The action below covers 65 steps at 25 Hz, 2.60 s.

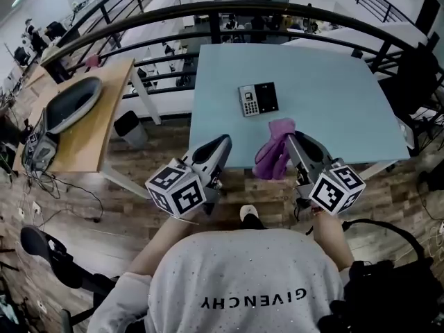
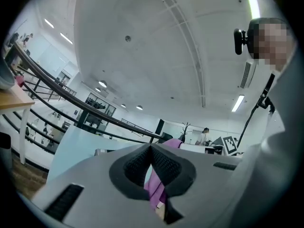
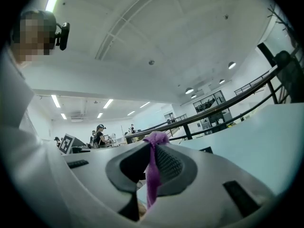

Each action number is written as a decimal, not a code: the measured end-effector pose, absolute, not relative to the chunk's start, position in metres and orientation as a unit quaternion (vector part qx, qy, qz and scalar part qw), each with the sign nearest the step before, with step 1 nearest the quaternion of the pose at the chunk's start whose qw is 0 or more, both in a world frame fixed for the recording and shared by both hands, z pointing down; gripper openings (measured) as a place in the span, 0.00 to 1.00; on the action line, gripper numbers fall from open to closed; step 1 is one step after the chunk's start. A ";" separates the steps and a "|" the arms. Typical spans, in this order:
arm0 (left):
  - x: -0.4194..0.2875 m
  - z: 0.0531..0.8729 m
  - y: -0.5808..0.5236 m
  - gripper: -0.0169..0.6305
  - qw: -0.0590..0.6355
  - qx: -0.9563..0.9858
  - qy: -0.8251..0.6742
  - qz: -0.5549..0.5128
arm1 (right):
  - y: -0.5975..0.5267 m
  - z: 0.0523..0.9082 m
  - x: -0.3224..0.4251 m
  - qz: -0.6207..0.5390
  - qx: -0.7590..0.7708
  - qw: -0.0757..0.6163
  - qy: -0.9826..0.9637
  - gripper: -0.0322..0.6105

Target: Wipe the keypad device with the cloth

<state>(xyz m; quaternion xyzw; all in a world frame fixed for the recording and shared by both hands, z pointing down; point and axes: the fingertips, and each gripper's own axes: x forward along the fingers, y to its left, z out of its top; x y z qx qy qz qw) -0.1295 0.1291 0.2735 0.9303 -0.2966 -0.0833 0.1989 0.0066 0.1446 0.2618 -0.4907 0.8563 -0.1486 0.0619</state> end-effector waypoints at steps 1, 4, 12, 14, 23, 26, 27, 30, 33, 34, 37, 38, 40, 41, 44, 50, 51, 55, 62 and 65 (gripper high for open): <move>-0.124 0.273 0.120 0.03 0.195 0.931 -0.298 -0.082 | 0.134 0.260 0.008 -0.145 -0.484 0.062 0.861 0.10; -0.109 0.267 0.090 0.03 0.187 0.931 -0.303 -0.083 | 0.097 0.251 0.016 -0.133 -0.467 0.069 0.872 0.10; -0.077 0.254 0.023 0.03 0.183 0.928 -0.316 -0.076 | 0.016 0.232 0.038 -0.130 -0.435 0.065 0.889 0.10; -0.068 0.253 0.007 0.03 0.178 0.926 -0.323 -0.076 | 0.000 0.234 0.044 -0.134 -0.427 0.063 0.892 0.10; -0.037 0.282 -0.033 0.03 0.206 0.923 -0.322 -0.055 | -0.052 0.265 0.055 -0.166 -0.401 0.050 0.899 0.11; -0.030 0.290 -0.043 0.03 0.204 0.923 -0.325 -0.039 | -0.066 0.274 0.059 -0.171 -0.400 0.042 0.900 0.11; -0.026 0.293 -0.044 0.03 0.209 0.923 -0.321 -0.036 | -0.068 0.278 0.060 -0.174 -0.399 0.038 0.900 0.11; -0.016 0.308 -0.044 0.03 0.243 0.918 -0.312 -0.035 | -0.074 0.291 0.062 -0.184 -0.392 0.028 0.901 0.11; -0.019 0.327 -0.055 0.03 0.260 0.903 -0.339 -0.044 | -0.084 0.308 0.063 -0.184 -0.386 0.015 0.904 0.11; -0.021 0.333 -0.060 0.03 0.264 0.898 -0.349 -0.049 | -0.089 0.314 0.061 -0.183 -0.381 0.011 0.906 0.11; -0.027 0.350 -0.079 0.03 0.267 0.883 -0.382 -0.049 | -0.105 0.328 0.055 -0.186 -0.368 0.004 0.911 0.11; -0.026 0.355 -0.084 0.03 0.266 0.880 -0.391 -0.041 | -0.110 0.331 0.053 -0.189 -0.364 0.003 0.912 0.11; -0.021 0.367 -0.092 0.03 0.270 0.877 -0.398 -0.018 | -0.118 0.337 0.051 -0.193 -0.359 0.002 0.913 0.11; -0.017 0.373 -0.096 0.03 0.275 0.876 -0.396 -0.007 | -0.122 0.341 0.051 -0.194 -0.358 0.002 0.913 0.11; -0.010 0.391 -0.106 0.03 0.280 0.876 -0.391 0.023 | -0.134 0.353 0.050 -0.204 -0.358 0.002 0.911 0.11; -0.012 0.388 -0.136 0.03 0.252 0.875 -0.413 0.010 | -0.159 0.367 0.049 -0.229 -0.342 0.016 0.911 0.11; -0.013 0.386 -0.142 0.03 0.248 0.872 -0.422 0.000 | -0.162 0.368 0.047 -0.235 -0.336 0.021 0.912 0.11; -0.019 0.395 -0.157 0.03 0.255 0.857 -0.448 0.007 | -0.175 0.382 0.027 -0.244 -0.319 0.010 0.916 0.11; -0.032 0.425 -0.164 0.03 0.280 0.836 -0.471 0.038 | -0.203 0.438 0.000 -0.219 -0.365 -0.083 0.901 0.11; -0.031 0.435 -0.162 0.03 0.282 0.833 -0.474 0.042 | -0.209 0.453 0.001 -0.196 -0.381 -0.107 0.897 0.11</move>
